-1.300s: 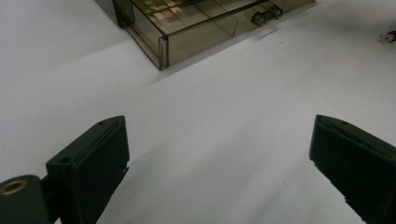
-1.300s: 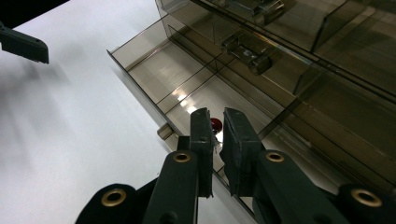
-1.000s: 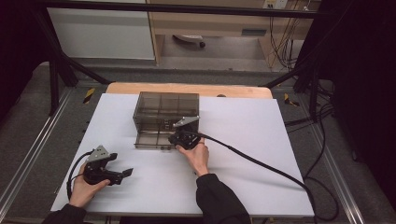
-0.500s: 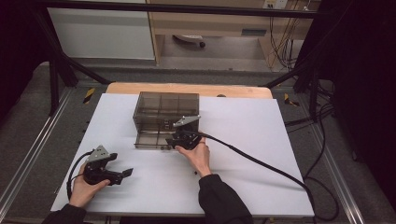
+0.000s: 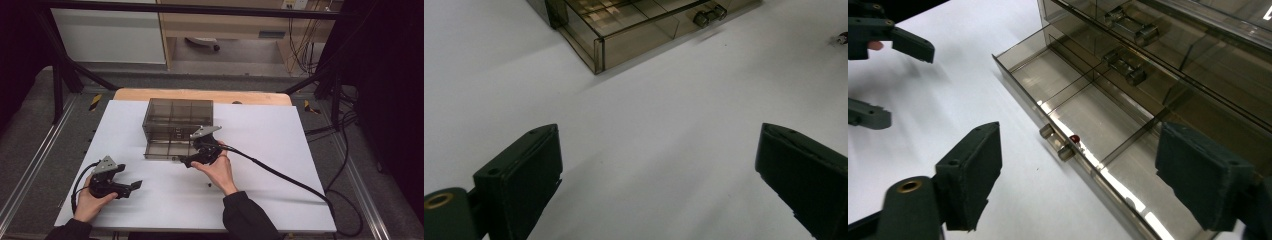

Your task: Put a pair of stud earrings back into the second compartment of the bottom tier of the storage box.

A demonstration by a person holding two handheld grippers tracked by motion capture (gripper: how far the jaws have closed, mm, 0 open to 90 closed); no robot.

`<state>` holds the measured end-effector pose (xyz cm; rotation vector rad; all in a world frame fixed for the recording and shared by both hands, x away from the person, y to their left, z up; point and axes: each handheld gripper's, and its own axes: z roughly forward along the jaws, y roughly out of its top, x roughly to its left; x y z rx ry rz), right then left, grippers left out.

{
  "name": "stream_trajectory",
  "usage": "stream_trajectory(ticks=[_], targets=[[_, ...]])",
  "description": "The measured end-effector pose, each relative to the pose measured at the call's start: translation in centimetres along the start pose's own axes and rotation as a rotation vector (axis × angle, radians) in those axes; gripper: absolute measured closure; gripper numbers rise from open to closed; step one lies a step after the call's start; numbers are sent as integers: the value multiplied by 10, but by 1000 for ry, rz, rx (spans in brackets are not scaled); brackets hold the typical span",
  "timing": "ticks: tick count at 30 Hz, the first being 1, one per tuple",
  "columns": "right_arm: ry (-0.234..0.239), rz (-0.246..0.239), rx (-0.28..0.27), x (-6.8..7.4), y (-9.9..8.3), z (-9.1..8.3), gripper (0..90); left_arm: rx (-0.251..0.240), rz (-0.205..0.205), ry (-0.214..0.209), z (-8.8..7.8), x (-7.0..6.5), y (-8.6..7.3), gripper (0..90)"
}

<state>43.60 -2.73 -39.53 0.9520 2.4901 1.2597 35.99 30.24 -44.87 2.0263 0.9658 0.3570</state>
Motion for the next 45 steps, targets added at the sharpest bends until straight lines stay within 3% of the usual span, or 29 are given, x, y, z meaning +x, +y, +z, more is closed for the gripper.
stream_trajectory(ticks=[2, 7, 29, 38, 45], targets=[[-7, -3, 1, 0, -3, -7, 101, 0, 0, 0, 0, 0, 0, 46], [-25, 1, 21, -3, -9, -15, 39, 2, 3, 0, 0, 0, 0, 46], [-54, 62, 13, -30, -56, -61, 22, 8, 4, 1, 1, 0, 0, 46], [-43, 63, 16, -29, -72, -64, 30, 6, 2, 0, 2, -1, 0, 46], [-21, 44, 60, -19, -83, -56, 49, 9, 5, 0, 2, -1, 0, 46]])
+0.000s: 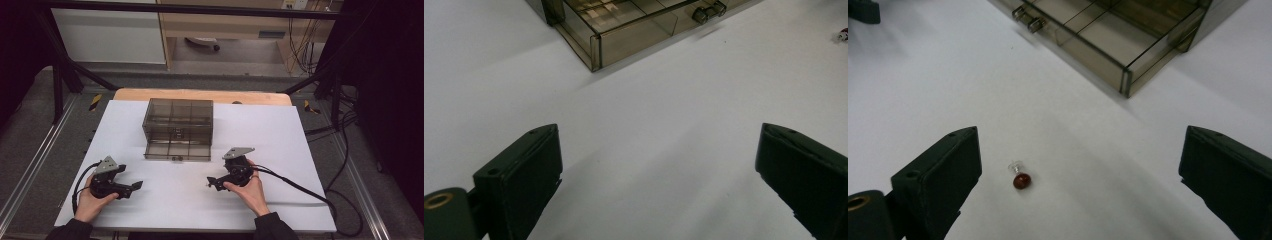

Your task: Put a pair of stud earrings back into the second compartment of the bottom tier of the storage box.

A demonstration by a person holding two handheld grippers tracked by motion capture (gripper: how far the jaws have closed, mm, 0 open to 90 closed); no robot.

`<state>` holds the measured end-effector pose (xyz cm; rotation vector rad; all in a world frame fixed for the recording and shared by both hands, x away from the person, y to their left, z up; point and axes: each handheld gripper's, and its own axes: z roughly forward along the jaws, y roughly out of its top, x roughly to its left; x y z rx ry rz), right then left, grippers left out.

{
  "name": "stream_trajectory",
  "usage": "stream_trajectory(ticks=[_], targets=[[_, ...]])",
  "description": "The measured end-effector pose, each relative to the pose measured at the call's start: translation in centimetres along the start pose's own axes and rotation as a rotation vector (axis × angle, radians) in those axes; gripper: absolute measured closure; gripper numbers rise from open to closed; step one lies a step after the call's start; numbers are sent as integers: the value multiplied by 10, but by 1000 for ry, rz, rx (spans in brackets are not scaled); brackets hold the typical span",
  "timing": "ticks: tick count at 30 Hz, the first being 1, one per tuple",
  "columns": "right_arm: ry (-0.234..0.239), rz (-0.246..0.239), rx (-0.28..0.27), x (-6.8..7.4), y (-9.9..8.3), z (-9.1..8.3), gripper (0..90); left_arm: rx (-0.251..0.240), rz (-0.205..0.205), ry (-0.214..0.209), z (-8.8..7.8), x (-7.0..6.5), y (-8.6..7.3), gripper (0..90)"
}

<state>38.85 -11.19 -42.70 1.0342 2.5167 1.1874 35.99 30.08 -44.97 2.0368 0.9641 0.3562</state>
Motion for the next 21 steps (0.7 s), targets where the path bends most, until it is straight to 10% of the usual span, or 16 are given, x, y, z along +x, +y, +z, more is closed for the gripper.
stream_trajectory(ticks=[21], targets=[[71, -77, 25, 10, -14, 13, 441, -2, -2, 0, 0, 0, 0, 46]])
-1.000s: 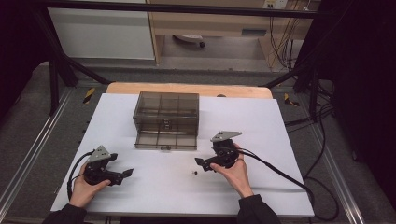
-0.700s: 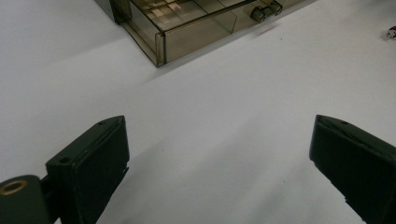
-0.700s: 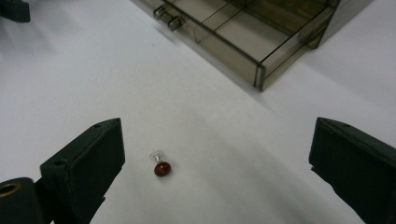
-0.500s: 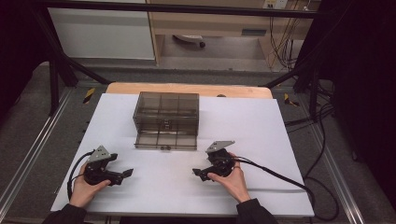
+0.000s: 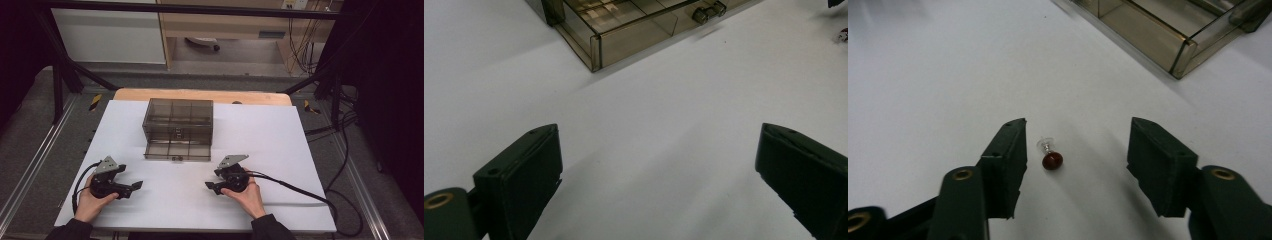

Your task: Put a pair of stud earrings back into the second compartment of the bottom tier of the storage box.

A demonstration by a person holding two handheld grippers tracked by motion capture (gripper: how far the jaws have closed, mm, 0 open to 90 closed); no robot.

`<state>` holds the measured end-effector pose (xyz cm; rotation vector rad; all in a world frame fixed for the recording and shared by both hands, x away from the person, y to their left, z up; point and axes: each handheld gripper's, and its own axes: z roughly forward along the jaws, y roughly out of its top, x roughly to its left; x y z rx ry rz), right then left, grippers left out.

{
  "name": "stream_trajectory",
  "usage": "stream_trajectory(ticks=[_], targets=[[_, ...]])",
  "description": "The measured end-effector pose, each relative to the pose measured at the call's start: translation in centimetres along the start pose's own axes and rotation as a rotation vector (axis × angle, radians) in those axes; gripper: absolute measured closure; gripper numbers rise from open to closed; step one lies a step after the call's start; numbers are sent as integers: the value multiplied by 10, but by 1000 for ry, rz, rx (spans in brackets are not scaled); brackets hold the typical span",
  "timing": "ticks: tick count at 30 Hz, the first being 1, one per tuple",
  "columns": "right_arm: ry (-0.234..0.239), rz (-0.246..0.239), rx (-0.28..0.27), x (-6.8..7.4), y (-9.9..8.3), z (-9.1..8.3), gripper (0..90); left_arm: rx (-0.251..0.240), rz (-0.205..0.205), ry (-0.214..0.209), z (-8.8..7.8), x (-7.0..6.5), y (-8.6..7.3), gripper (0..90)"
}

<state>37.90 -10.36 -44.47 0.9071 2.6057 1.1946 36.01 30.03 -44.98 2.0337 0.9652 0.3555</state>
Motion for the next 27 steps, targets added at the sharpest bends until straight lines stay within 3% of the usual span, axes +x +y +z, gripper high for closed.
stream_trajectory(ticks=[11, 27], targets=[[39, -3, 15, 2, -3, 4, 622, 4, 3, 1, 0, 0, 0, 46], [62, -3, 29, 3, -5, 7, 763, 3, 3, 0, 0, 0, 0, 46]])
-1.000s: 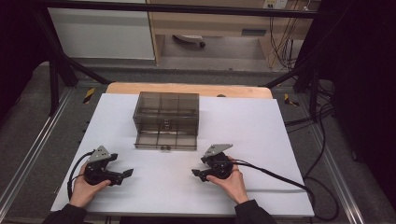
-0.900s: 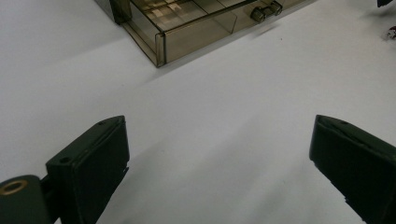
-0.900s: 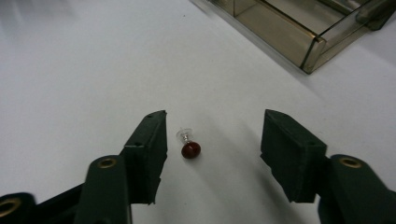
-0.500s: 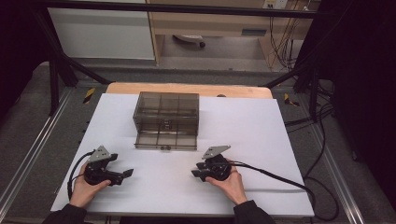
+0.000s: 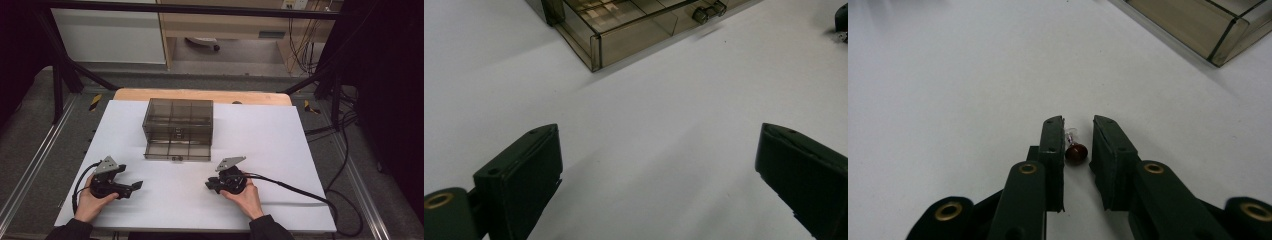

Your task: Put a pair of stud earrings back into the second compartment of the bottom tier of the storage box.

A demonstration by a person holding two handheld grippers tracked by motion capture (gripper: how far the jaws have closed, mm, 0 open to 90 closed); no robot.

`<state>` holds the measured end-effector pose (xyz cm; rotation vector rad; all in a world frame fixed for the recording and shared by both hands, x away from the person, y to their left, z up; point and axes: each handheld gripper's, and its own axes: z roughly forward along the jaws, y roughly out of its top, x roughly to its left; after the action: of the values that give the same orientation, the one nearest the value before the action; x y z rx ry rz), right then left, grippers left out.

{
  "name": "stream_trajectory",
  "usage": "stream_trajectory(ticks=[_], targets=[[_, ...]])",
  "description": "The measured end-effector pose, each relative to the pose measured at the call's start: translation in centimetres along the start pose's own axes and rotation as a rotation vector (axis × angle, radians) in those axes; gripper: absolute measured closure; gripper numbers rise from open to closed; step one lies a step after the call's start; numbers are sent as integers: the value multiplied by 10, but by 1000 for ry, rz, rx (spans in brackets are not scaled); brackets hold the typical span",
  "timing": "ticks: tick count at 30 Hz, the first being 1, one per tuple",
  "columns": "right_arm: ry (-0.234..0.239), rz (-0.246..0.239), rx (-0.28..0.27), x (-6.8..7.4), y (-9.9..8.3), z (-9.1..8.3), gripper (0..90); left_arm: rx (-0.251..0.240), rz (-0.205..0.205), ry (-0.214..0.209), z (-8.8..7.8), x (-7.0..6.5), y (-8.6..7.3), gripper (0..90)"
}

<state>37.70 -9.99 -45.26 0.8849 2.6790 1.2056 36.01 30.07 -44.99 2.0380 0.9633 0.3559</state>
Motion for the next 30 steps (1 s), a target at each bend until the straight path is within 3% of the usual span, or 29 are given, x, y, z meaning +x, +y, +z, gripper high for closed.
stream_trajectory(ticks=[30], targets=[[-10, -1, -14, 0, 2, -7, 811, 0, 0, 2, 0, 0, 0, 47]])
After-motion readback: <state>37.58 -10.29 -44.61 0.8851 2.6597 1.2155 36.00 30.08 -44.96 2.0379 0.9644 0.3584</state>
